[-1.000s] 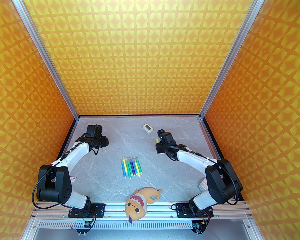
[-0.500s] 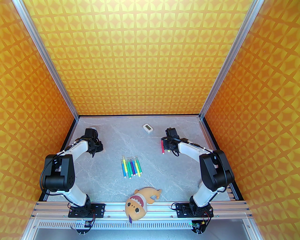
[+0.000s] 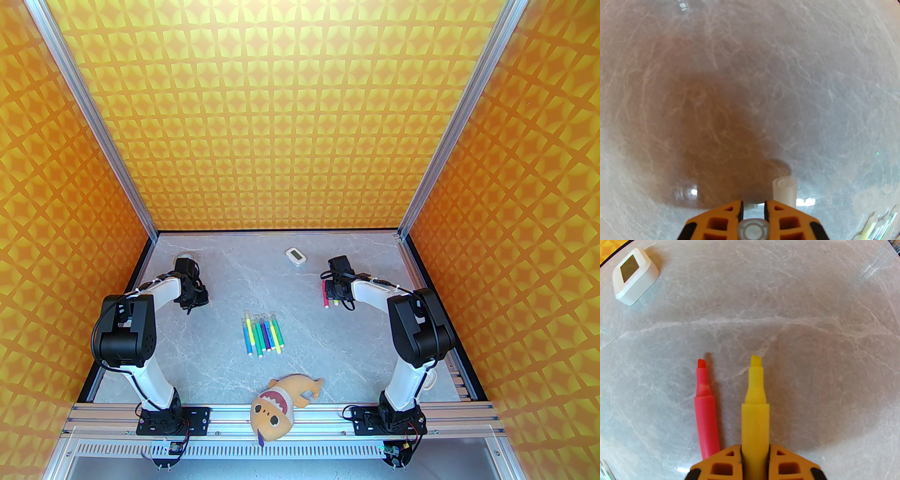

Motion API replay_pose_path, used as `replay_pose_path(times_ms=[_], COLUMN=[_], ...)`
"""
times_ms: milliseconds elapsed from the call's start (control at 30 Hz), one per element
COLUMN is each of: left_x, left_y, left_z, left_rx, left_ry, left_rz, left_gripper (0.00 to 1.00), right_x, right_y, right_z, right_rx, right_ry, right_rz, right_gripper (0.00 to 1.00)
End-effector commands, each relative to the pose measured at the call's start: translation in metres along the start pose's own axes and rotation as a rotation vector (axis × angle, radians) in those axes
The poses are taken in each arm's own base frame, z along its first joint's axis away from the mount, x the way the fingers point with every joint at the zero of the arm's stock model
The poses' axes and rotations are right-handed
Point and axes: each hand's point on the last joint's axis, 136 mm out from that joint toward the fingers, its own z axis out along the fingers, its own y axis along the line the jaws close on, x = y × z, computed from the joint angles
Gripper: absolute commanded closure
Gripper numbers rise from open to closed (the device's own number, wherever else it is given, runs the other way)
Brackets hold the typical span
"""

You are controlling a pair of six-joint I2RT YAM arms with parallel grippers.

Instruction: Open the pen caps

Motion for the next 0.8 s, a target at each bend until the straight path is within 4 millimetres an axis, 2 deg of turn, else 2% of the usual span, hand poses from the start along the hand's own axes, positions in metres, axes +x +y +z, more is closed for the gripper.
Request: replay_pose_path(times_ms=[0, 300, 767], left_x=[-0.002, 0.002, 0.013], left_y=[0.005, 0.004, -0.001], left_z=[0.002, -0.005, -0.005], left_rx=[-0.021, -0.017, 0.022], left_ry=[0.021, 0.04, 0.07], left_rz=[0.014, 0.017, 0.011], left_gripper=[0.95, 0.83, 0.76], right_x=[-0.001, 0.001, 0.004], right_y=[-0.004, -0.005, -0.004], right_z=[0.006, 0.008, 0.009], right_rx=[0.02, 0.029, 0.026], right_ry=[0.022, 0.036, 0.047], right_rz=[0.017, 0.018, 0.015], right_gripper=[0.98, 0.9, 0.84])
